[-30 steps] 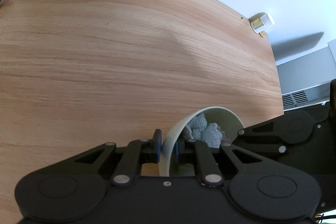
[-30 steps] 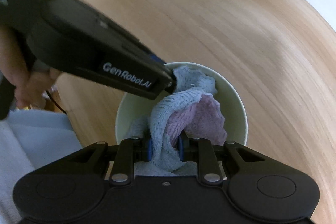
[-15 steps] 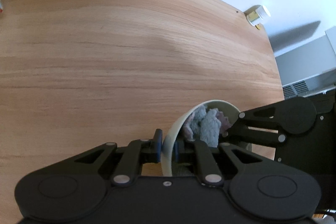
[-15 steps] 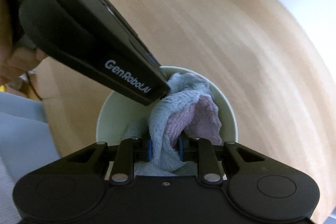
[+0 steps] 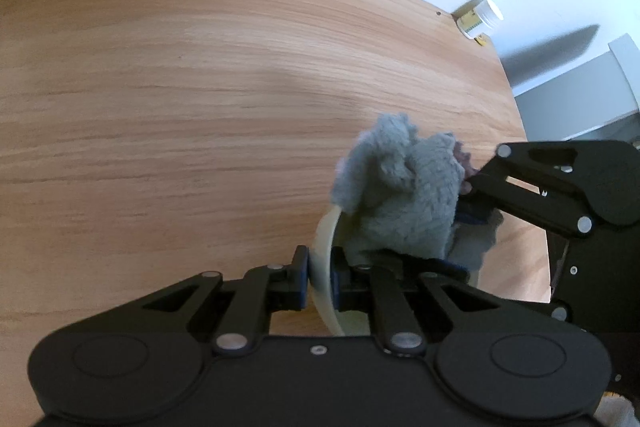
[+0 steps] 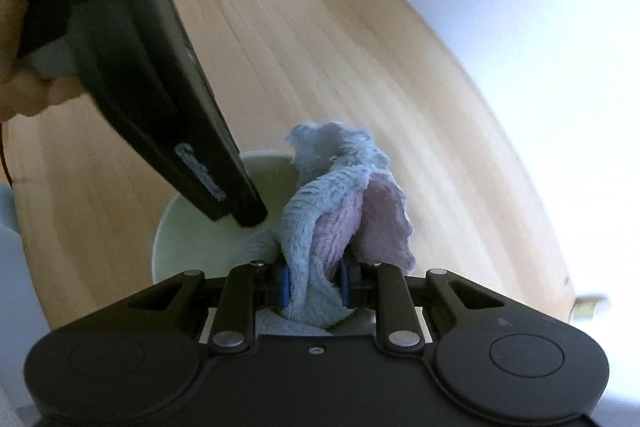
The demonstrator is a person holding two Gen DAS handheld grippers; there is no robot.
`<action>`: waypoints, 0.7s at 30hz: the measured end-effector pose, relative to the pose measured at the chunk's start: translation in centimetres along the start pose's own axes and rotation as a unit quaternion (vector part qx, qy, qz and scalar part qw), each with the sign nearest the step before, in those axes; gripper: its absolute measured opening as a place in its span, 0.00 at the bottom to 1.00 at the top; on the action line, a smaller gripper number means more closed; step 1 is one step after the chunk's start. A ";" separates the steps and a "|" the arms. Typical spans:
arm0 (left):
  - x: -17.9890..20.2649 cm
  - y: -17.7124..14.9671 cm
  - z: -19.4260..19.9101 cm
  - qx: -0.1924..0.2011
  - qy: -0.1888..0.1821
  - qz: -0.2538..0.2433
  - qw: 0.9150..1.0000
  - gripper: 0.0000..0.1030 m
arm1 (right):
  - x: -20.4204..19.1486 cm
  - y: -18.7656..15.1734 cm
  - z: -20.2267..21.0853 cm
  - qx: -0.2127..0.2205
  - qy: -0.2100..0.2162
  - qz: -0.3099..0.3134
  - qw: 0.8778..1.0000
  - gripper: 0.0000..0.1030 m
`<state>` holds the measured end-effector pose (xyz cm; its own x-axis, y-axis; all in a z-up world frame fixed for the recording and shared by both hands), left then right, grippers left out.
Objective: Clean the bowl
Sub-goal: 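Keep wiping the bowl interior with the cloth in the right tool, circling the rim, then lift the cloth out of the bowl with the right tool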
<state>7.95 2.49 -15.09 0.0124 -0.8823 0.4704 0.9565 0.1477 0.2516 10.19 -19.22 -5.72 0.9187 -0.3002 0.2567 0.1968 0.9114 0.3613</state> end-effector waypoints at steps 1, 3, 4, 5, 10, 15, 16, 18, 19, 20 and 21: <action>0.0 0.0 0.0 0.000 0.000 -0.003 1.000 0.10 | 0.2 -0.1 0.1 0.011 0.009 0.005 1.000 0.24; -0.1 0.0 0.0 -0.001 -0.002 -0.003 1.000 0.10 | 0.6 -0.3 -0.1 0.020 0.016 0.024 0.999 0.24; -0.1 0.0 -0.1 -0.002 -0.003 -0.002 1.000 0.10 | 0.8 -0.6 -0.2 0.021 0.018 0.035 0.999 0.24; 0.0 0.0 -0.1 -0.002 -0.002 -0.003 1.000 0.10 | 0.9 -0.6 -0.6 0.023 0.019 0.038 0.999 0.24; 0.1 -0.2 -0.1 0.002 0.003 -0.004 1.000 0.10 | 1.9 -0.9 -2.2 0.012 0.020 0.056 0.998 0.24; 0.4 0.0 -0.1 0.004 0.003 0.003 1.000 0.10 | 3.3 -2.1 -1.7 -0.026 0.011 0.061 0.998 0.24; 0.5 0.0 -0.1 0.004 0.003 0.006 1.000 0.10 | 3.9 -2.4 -1.1 -0.027 0.012 0.048 0.998 0.24; 0.4 0.1 -0.1 0.002 0.006 0.011 1.000 0.10 | 5.2 -3.1 0.1 -0.027 0.013 0.022 0.999 0.24; 0.3 0.1 -0.1 0.001 0.008 0.011 1.000 0.11 | 5.9 -3.2 0.6 -0.023 0.017 0.003 1.000 0.24; 0.2 0.1 -0.1 0.000 0.011 0.012 1.000 0.12 | 5.9 -2.8 0.3 -0.022 0.018 -0.001 1.000 0.24; 0.1 0.1 -0.2 -0.004 0.014 0.013 1.000 0.13 | 6.7 -3.0 0.8 -0.016 0.023 -0.027 0.999 0.24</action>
<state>8.08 2.31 -15.18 0.0445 -0.8902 0.4535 0.9579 0.1669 0.2336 15.50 -24.17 -4.34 0.9212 -0.3367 0.1949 0.2570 0.9027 0.3450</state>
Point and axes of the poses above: each gripper's, at about its wrist camera, not at the fingertips, and z roughly against the way its jaws point, x to its right, y to its top, the point moved 4 cm from there along -z, roughly the way its jaws point, and after that the axes turned 2 degrees about x, right-handed, at the moved point
